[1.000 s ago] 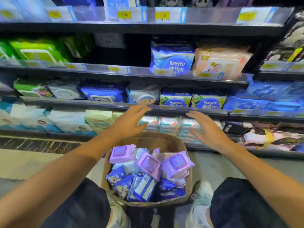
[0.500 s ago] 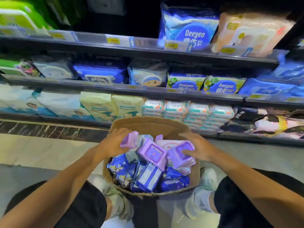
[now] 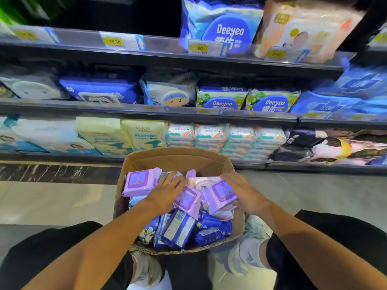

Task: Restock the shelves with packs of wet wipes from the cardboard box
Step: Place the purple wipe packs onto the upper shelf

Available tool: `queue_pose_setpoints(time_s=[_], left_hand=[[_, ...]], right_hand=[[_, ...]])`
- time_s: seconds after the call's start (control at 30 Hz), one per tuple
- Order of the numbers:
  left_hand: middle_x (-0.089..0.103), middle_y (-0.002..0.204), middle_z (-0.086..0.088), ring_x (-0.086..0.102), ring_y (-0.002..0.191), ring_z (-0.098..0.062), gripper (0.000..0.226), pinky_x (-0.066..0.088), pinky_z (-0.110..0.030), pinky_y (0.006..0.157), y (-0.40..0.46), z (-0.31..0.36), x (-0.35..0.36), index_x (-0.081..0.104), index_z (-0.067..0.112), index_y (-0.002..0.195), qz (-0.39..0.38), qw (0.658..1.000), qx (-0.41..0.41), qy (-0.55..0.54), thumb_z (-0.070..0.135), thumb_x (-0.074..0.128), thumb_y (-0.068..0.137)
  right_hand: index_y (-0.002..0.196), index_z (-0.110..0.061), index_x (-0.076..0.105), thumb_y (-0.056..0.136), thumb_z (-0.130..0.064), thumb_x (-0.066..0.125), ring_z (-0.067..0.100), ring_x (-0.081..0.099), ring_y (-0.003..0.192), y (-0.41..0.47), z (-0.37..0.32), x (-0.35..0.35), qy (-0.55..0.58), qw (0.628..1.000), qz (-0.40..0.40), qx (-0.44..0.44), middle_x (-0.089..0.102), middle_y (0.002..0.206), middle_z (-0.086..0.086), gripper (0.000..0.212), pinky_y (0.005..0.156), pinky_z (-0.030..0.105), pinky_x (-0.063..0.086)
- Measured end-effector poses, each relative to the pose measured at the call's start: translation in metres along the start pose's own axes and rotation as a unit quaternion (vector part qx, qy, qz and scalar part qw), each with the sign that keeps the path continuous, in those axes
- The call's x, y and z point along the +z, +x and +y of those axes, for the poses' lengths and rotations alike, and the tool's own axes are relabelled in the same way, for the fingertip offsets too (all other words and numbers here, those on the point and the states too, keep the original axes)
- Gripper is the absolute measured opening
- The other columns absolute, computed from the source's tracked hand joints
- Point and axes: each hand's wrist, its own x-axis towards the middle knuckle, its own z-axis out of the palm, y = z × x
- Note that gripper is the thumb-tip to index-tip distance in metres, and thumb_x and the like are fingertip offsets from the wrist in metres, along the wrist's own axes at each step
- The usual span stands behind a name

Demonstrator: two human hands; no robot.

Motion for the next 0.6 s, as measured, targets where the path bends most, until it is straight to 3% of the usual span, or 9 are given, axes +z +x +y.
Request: queue_pose_setpoints(time_s=[0.1,0.23,0.4,0.6], left_hand=[[0.026,0.156,-0.007,0.013,0.148,-0.031,0.084,0.022,-0.043,0.12,0.005,0.005,-0.005,0.021,0.013,0.154,0.014,1.0,-0.003,0.014,0.005,0.066,0.083],[0.034,0.149,-0.009,0.022,0.143,-0.032,0.076,0.027,-0.042,0.115,0.006,0.006,-0.007,0.032,0.011,0.149,0.023,1.0,0.014,0.016,0.014,0.07,0.083],[0.041,0.141,-0.008,0.026,0.138,-0.026,0.075,0.03,-0.042,0.115,-0.003,-0.002,-0.005,0.041,0.015,0.142,0.074,0.995,0.049,-0.047,0.042,0.071,0.079],[0.046,0.137,-0.004,0.04,0.128,-0.022,0.074,0.039,-0.037,0.106,-0.023,0.002,-0.026,0.042,0.014,0.139,0.13,0.985,0.059,-0.097,0.047,0.069,0.079]], right_hand=[[0.158,-0.018,0.019,0.081,-0.015,0.078,0.02,0.011,0.15,0.0,0.0,-0.002,0.019,1.0,0.016,0.011,0.021,0.16,0.001,0.097,0.12,0.027,0.017],[0.151,-0.022,0.033,0.071,-0.022,0.085,0.016,0.02,0.139,-0.003,0.0,-0.003,0.053,0.997,0.044,0.043,0.034,0.149,-0.004,0.096,0.113,0.03,0.035],[0.138,-0.02,0.046,0.066,-0.034,0.087,0.015,0.03,0.127,-0.013,-0.003,-0.011,0.079,0.992,0.092,0.03,0.044,0.132,-0.003,0.084,0.104,0.02,0.034],[0.135,-0.025,0.048,0.072,-0.041,0.086,0.013,0.039,0.119,-0.029,-0.006,-0.025,0.139,0.98,0.137,0.025,0.042,0.131,-0.005,0.076,0.099,0.029,0.042]])
